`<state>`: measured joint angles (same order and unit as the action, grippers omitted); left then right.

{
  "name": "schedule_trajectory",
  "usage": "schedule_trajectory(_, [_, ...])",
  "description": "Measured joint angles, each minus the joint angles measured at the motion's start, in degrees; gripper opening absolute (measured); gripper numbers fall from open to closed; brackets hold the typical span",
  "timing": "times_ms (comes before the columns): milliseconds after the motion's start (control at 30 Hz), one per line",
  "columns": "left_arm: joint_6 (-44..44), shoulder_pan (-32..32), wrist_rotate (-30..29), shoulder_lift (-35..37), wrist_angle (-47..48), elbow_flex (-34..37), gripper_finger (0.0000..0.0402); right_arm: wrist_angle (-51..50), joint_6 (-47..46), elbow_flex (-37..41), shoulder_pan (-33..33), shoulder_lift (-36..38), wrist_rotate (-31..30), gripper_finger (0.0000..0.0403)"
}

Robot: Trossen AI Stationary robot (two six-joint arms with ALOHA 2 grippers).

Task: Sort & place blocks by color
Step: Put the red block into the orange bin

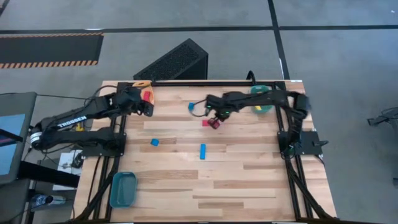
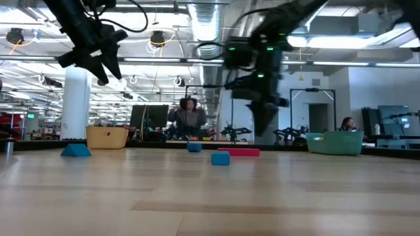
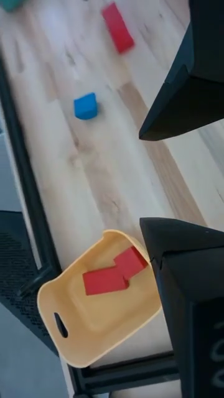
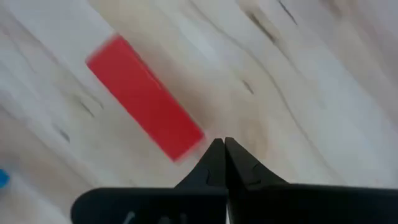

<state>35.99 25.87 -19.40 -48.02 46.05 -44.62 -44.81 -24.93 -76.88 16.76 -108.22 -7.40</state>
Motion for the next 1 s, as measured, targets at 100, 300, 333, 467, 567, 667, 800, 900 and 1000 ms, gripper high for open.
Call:
schedule_trajectory(100, [1.7,-0.1,-0.8,1.6,-0.1,0.0,0.0199,6.8,-3.8,9.8,0.9,6.0,3.9,0.0009])
schedule_trajectory(300, [1.7,-0.3,-0.8,1.1,-0.5,0.0,0.0199,13.0,-8.6,17.2,0.9,12.2,6.0,0.0003])
schedule_trajectory(333, [1.8,-0.3,-0.6,0.8,-0.6,0.0,0.0199,13.0,-8.7,17.3,0.8,12.4,6.0,0.0004])
schedule_trajectory(467, [2.4,-0.4,-0.2,0.0,-1.0,0.0,0.0199,17.7,-10.6,17.2,0.8,12.5,6.5,0.0006])
schedule_trajectory(567, [2.8,-0.8,0.1,-0.1,-2.0,0.0,0.0199,20.8,-11.5,17.2,0.8,12.3,8.6,0.0006])
schedule_trajectory(667, [2.9,-1.6,0.0,-0.1,-3.6,0.0,0.0199,23.9,-11.7,17.2,0.3,12.2,8.8,0.0004])
schedule_trajectory(800, [2.9,-2.1,-0.4,-0.1,-3.9,0.0,0.0199,24.1,-11.9,16.0,0.0,11.2,9.1,0.0003])
schedule_trajectory(900, [2.7,-2.1,-0.6,-0.1,-3.9,0.0,0.0199,27.3,-11.3,13.3,0.2,8.5,8.9,0.0003])
schedule_trajectory(1000, [2.3,-2.1,-1.8,-0.4,-4.1,0.0,0.0199,26.0,-9.8,9.0,0.9,4.2,9.2,0.0003])
